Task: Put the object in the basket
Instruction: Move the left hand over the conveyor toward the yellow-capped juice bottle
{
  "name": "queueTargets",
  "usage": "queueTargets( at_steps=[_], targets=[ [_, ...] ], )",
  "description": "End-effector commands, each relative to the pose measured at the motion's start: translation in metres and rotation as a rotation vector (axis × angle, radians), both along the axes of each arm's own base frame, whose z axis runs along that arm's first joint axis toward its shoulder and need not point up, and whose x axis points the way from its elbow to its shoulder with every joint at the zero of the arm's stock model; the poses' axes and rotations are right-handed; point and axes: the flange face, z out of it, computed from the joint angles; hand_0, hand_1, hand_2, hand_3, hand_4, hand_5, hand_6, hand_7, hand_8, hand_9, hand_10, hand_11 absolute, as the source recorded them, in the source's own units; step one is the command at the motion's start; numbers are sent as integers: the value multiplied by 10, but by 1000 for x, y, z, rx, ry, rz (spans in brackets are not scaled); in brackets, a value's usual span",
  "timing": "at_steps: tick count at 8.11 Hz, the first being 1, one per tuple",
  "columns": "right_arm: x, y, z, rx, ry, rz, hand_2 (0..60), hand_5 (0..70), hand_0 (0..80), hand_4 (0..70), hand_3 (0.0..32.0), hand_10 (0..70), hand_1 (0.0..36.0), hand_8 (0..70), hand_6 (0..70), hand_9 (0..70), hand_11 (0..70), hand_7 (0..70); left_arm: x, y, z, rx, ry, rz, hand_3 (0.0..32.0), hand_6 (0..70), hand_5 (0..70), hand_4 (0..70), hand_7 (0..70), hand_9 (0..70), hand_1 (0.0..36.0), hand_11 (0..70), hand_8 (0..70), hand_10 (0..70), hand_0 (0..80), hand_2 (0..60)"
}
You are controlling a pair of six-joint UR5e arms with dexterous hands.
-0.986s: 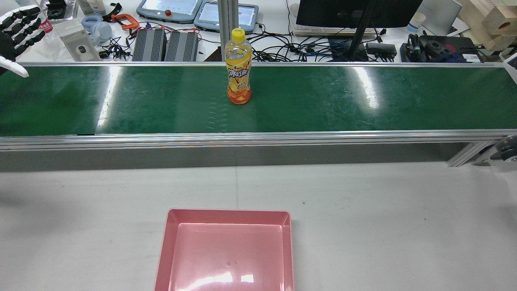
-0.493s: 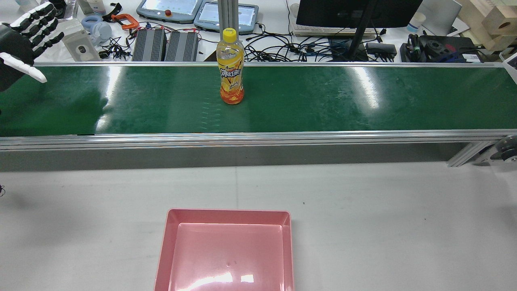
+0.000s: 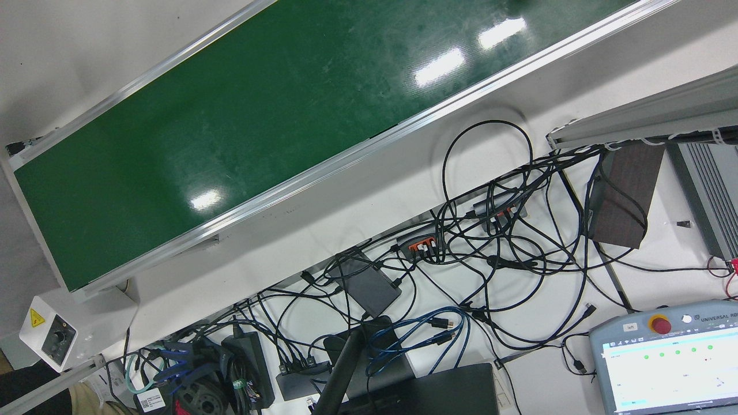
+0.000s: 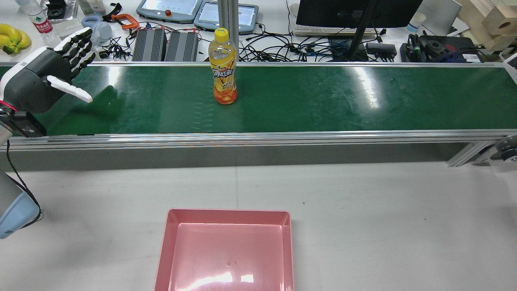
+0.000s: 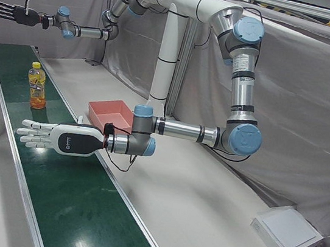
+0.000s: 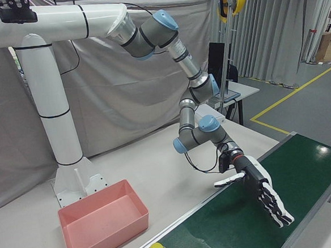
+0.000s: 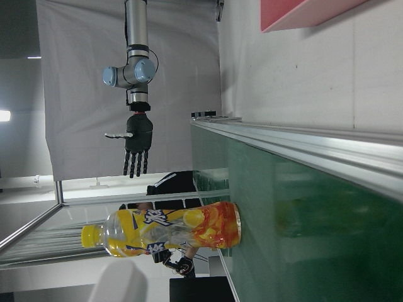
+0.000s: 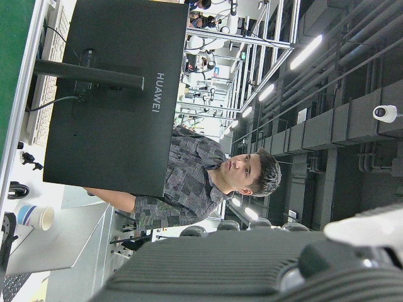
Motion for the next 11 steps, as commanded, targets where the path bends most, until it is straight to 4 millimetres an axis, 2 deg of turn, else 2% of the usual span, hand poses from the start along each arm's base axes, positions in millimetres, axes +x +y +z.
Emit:
queueTargets(
  at_steps=[1, 3, 4, 5, 8, 9, 10, 11],
  targets=[
    [0, 0, 0, 0, 0, 0, 0, 0, 0, 0, 0, 0, 0, 0, 0, 0, 0, 0, 11, 1, -42, -9, -12, 7, 0, 0, 164, 0, 0, 0, 155, 27, 0, 0, 800, 0],
    [0, 0, 0, 0, 0, -2, 0, 0, 0, 0, 0, 0, 0, 0, 0, 0, 0, 0, 17, -7, -63, 20, 7, 4, 0, 0, 207, 0, 0, 0, 145, 12, 0, 0, 797, 0],
    [0, 0, 0, 0, 0, -2, 0, 0, 0, 0, 0, 0, 0, 0, 0, 0, 0, 0, 20, -9, -64, 45, 25, 6, 0, 0, 217, 12, 0, 0, 117, 2, 0, 0, 670, 0],
    [0, 0, 0, 0, 0, 0, 0, 0, 0, 0, 0, 0, 0, 0, 0, 0, 0, 0, 30, -7, -65, 60, 34, 18, 0, 0, 219, 13, 0, 0, 104, 0, 0, 0, 629, 0],
    [0, 0, 0, 0, 0, 0, 0, 0, 0, 0, 0, 0, 0, 0, 0, 0, 0, 0, 43, -19, -75, 71, 24, 18, 0, 0, 239, 20, 0, 0, 106, 0, 0, 0, 630, 0],
    [0, 0, 0, 0, 0, 0, 0, 0, 0, 0, 0, 0, 0, 0, 0, 0, 0, 0, 60, -18, -74, 65, 18, 39, 0, 0, 245, 17, 0, 0, 108, 1, 0, 0, 631, 0],
    [0, 0, 0, 0, 0, 0, 0, 0, 0, 0, 0, 0, 0, 0, 0, 0, 0, 0, 73, -26, -83, 69, 21, 47, 0, 0, 239, 15, 0, 0, 113, 5, 0, 0, 643, 0],
    [0, 0, 0, 0, 0, 0, 0, 0, 0, 0, 0, 0, 0, 0, 0, 0, 0, 0, 74, -27, -84, 69, 21, 48, 0, 0, 239, 11, 0, 0, 118, 6, 0, 0, 661, 0]
  ],
)
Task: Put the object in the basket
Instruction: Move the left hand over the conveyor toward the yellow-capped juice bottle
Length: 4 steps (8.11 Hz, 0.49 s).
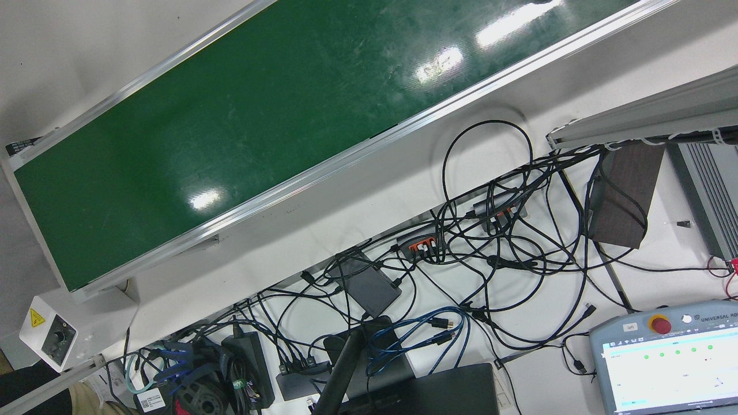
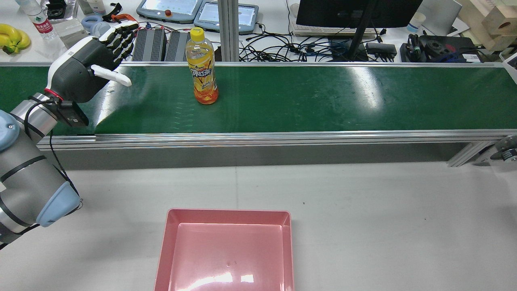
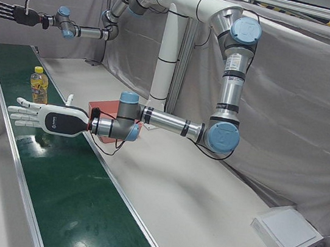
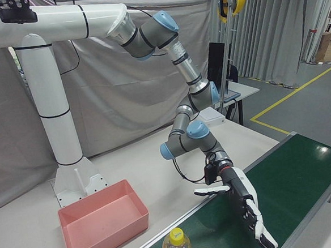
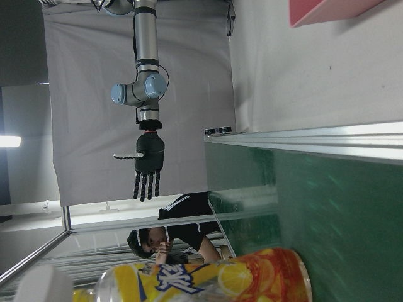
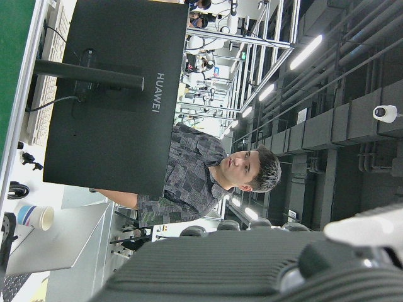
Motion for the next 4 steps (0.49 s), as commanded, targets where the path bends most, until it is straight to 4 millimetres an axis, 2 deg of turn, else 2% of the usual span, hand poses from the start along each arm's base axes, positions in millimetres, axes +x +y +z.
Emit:
queueTargets(
  at_steps=[1, 2, 4],
  targets=[
    [0, 0, 0, 0, 0, 0, 0, 0, 0, 0, 0, 0, 0, 0, 0, 0, 0, 0, 13, -5, -6, 0, -2, 11, 0, 0, 238, 12, 0, 0, 120, 8, 0, 0, 671, 0],
    [0, 0, 0, 0, 0, 0, 0, 0, 0, 0, 0, 0, 0, 0, 0, 0, 0, 0, 14, -5, -7, 2, -2, 12, 0, 0, 254, 16, 0, 0, 124, 5, 0, 0, 696, 0],
    [0, 0, 0, 0, 0, 0, 0, 0, 0, 0, 0, 0, 0, 0, 0, 0, 0, 0, 29, -4, -22, 23, -21, 17, 0, 0, 265, 22, 0, 0, 124, 15, 0, 0, 700, 0]
  ],
)
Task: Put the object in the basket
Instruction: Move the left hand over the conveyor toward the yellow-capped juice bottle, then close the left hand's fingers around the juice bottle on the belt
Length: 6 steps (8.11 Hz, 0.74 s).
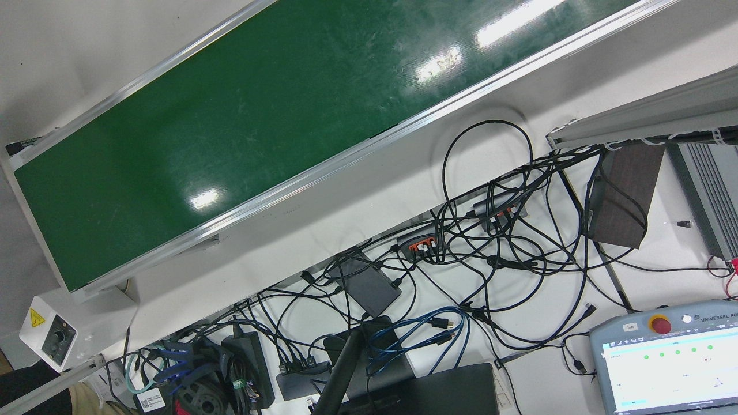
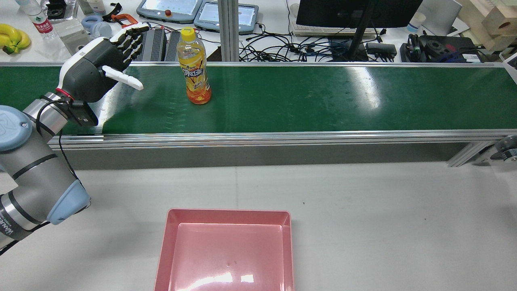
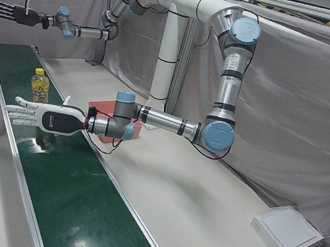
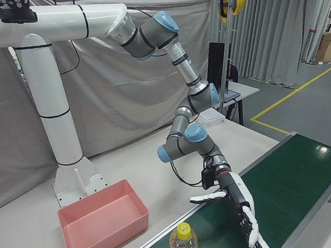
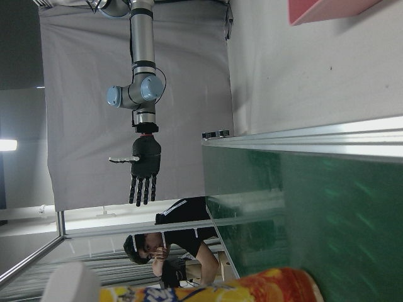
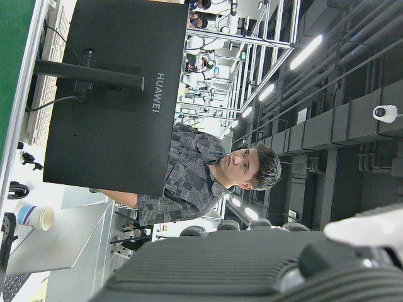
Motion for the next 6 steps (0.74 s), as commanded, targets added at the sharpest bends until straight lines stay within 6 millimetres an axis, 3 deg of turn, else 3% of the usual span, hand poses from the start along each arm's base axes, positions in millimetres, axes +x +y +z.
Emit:
queueTargets(
  at_steps=[1, 4, 6],
  targets=[
    [0, 0, 0, 0, 0, 0, 0, 0, 0, 0, 0, 0, 0, 0, 0, 0, 0, 0, 15, 2, -13, 17, -20, 7, 0, 0, 261, 22, 0, 0, 124, 10, 0, 0, 700, 0],
    [0, 0, 0, 0, 0, 0, 0, 0, 0, 0, 0, 0, 0, 0, 0, 0, 0, 0, 23, 1, -26, 29, -10, 18, 0, 0, 274, 23, 0, 0, 122, 13, 0, 0, 692, 0],
    [0, 0, 0, 0, 0, 0, 0, 0, 0, 0, 0, 0, 0, 0, 0, 0, 0, 0, 35, -14, -26, 16, -19, 21, 0, 0, 288, 34, 0, 0, 122, 19, 0, 0, 694, 0]
  ],
)
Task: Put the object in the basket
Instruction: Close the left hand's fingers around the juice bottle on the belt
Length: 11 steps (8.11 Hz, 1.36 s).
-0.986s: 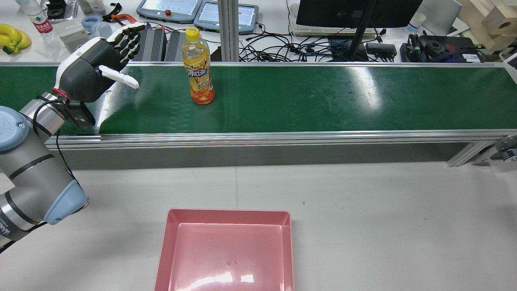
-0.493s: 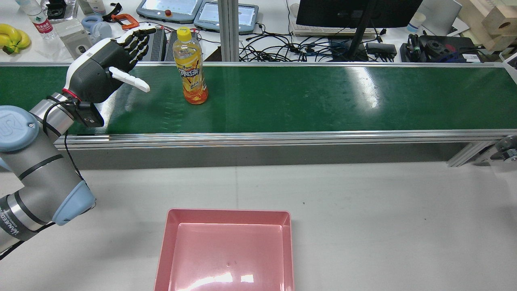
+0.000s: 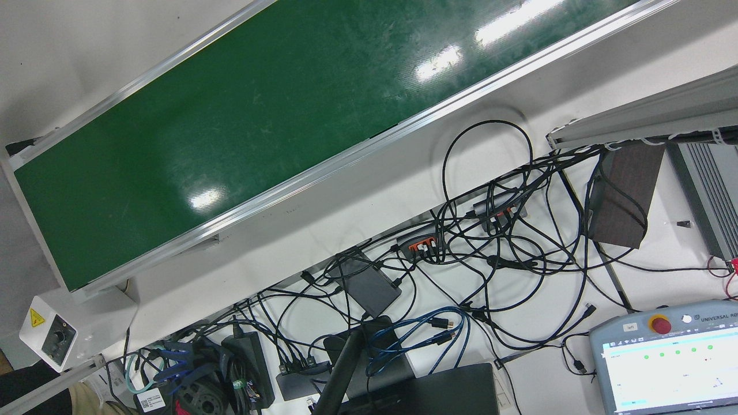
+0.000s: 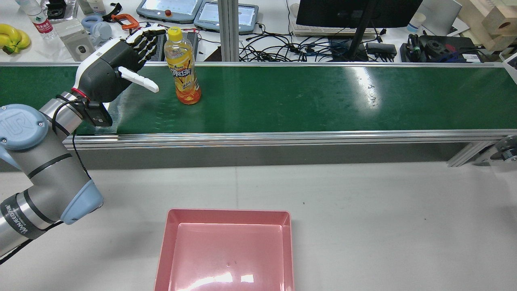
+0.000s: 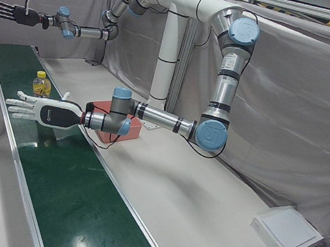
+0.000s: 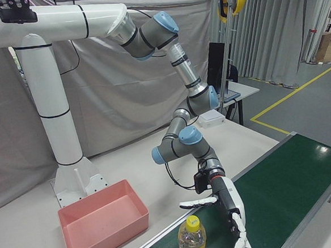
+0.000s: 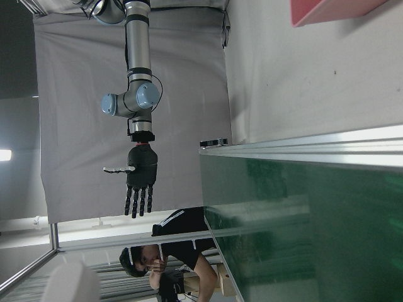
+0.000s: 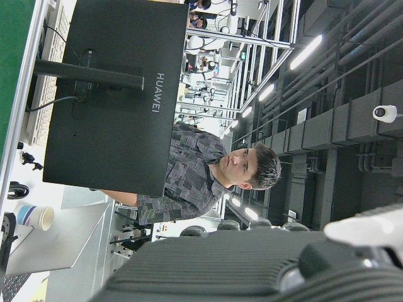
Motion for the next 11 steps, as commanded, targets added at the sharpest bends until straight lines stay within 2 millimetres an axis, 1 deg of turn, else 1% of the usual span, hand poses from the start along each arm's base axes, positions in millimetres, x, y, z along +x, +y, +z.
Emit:
queueTargets(
  at_steps=[1, 4, 5, 6, 7, 8, 9, 10, 11],
  targets=[
    [0, 0, 0, 0, 0, 0, 0, 0, 0, 0, 0, 0, 0, 0, 0, 0, 0, 0, 15, -16, -9, -4, -3, 7, 0, 0, 304, 42, 0, 0, 121, 23, 0, 1, 694, 0],
    [0, 0, 0, 0, 0, -2, 0, 0, 0, 0, 0, 0, 0, 0, 0, 0, 0, 0, 15, -15, -10, -1, -2, 6, 0, 0, 299, 44, 0, 0, 123, 21, 0, 0, 704, 0],
    [0, 0, 0, 0, 0, 0, 0, 0, 0, 0, 0, 0, 0, 0, 0, 0, 0, 0, 16, -15, -11, 0, -1, 8, 0, 0, 289, 35, 0, 0, 124, 19, 0, 0, 710, 0],
    [0, 0, 0, 0, 0, -2, 0, 0, 0, 0, 0, 0, 0, 0, 0, 0, 0, 0, 17, -13, -12, 1, 0, 11, 0, 0, 292, 34, 0, 0, 124, 29, 0, 3, 708, 0],
    [0, 0, 0, 0, 0, 0, 0, 0, 0, 0, 0, 0, 0, 0, 0, 0, 0, 0, 23, -10, -12, 2, -1, 21, 0, 0, 293, 34, 0, 0, 124, 30, 0, 4, 712, 0],
    [0, 0, -1, 2, 0, 0, 0, 0, 0, 0, 0, 0, 0, 0, 0, 0, 0, 0, 24, -9, -12, 2, -1, 23, 0, 0, 317, 45, 0, 0, 124, 54, 0, 21, 726, 0],
    [0, 0, 0, 0, 0, 0, 0, 0, 0, 0, 0, 0, 0, 0, 0, 0, 0, 0, 23, -10, -11, -1, -1, 21, 0, 0, 348, 51, 1, 0, 123, 74, 0, 35, 736, 0],
    [0, 0, 0, 0, 0, 0, 0, 0, 0, 0, 0, 0, 0, 0, 0, 0, 0, 0, 19, -11, -14, -5, 11, 11, 0, 0, 437, 71, 18, 33, 123, 116, 10, 64, 762, 0],
    [0, 0, -1, 2, 0, -2, 0, 0, 0, 0, 0, 0, 0, 0, 0, 0, 0, 0, 18, -11, -16, 2, 20, 5, 0, 18, 610, 173, 112, 133, 143, 328, 76, 211, 800, 0]
  ],
)
